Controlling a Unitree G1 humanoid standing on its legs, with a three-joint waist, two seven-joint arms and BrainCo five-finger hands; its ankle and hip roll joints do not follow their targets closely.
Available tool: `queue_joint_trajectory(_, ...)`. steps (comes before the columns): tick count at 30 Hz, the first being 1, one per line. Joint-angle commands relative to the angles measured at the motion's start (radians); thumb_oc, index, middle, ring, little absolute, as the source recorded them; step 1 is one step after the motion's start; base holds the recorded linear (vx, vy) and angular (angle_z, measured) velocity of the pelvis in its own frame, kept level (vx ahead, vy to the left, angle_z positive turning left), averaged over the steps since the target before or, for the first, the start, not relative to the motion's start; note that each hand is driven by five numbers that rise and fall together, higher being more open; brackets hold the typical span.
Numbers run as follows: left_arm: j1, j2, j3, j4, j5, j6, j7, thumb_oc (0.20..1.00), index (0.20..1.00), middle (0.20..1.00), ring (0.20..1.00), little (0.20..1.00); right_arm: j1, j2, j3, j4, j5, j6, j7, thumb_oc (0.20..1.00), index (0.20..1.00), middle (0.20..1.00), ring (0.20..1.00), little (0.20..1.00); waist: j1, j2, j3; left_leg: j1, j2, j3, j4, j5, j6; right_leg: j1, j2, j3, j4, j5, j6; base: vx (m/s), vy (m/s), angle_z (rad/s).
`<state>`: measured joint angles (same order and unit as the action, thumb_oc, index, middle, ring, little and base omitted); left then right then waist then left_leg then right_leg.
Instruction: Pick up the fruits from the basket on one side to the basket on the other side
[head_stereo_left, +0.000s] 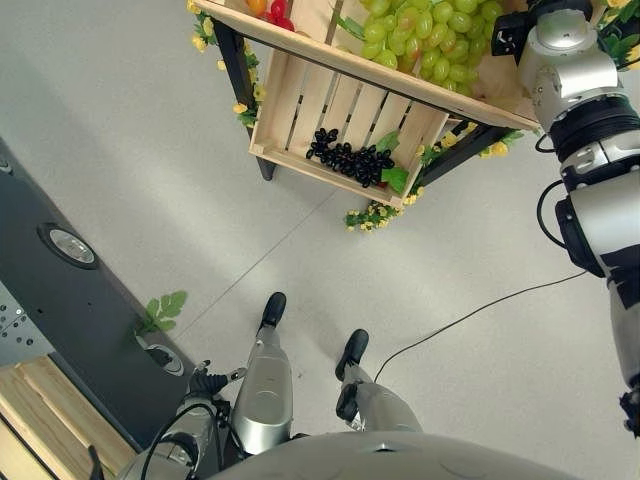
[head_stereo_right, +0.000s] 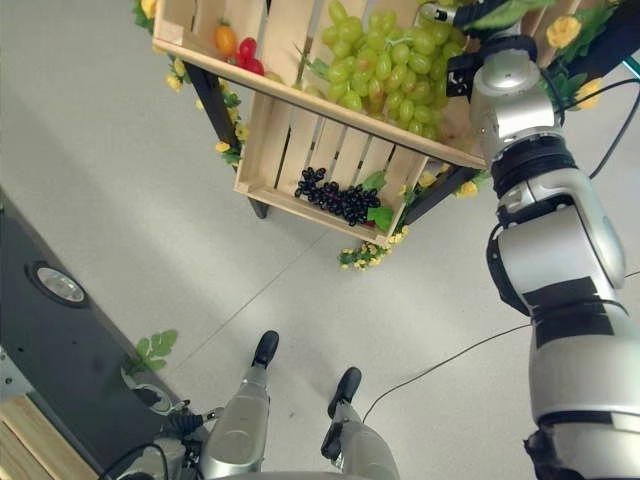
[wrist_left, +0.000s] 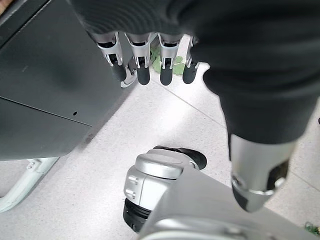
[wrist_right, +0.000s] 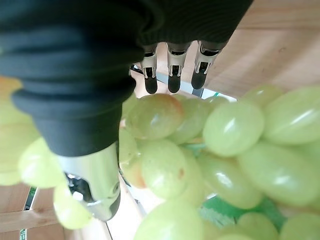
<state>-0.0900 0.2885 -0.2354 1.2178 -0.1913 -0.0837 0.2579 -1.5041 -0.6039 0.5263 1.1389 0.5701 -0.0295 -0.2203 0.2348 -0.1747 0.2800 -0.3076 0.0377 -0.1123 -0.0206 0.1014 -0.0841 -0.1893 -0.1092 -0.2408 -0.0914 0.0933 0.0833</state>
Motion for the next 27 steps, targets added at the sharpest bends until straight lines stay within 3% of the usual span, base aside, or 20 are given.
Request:
queue_joint_trajectory(1, -0.016, 0.031, -0.023, 0.037, -0.017, -0.003, 0.011, 1.000, 1.000, 1.000, 1.000, 1.000, -0.111, -0.034, 0.039, -0.042, -0.002, -0.054, -0.015, 1.000, 1.000, 1.000, 1.000, 1.000, 0.010, -0.029, 0.003, 0.037, -0.038, -0.020, -0.054, -0.002, 0.017, 0.044, -0.039, 0.023, 0.004, 0.006, 0.092, -0.04, 0.002, 0.01)
queue_joint_trajectory(16, -0.015, 0.033, 0.000, 0.049, -0.021, 0.003, 0.005, 1.000, 1.000, 1.000, 1.000, 1.000, -0.087, -0.011, 0.033, -0.112, -0.002, -0.060, -0.005, 1.000, 1.000, 1.000, 1.000, 1.000, -0.007, -0.034, -0.008, 0.053, -0.041, -0.012, -0.050, -0.004, 0.021, 0.051, -0.039, 0.027, 0.004, 0.011, 0.086, -0.01, 0.002, 0.00)
queue_joint_trajectory(27, -0.009, 0.012, 0.037, 0.049, -0.018, 0.016, -0.001, 1.000, 1.000, 1.000, 1.000, 1.000, 0.084, -0.034, -0.028, -0.421, 0.021, -0.098, -0.003, 1.000, 1.000, 1.000, 1.000, 1.000, -0.034, -0.032, -0.017, 0.073, -0.044, 0.005, -0.049, -0.012, 0.026, 0.060, -0.040, 0.037, 0.004, 0.007, 0.082, -0.01, 0.007, -0.03)
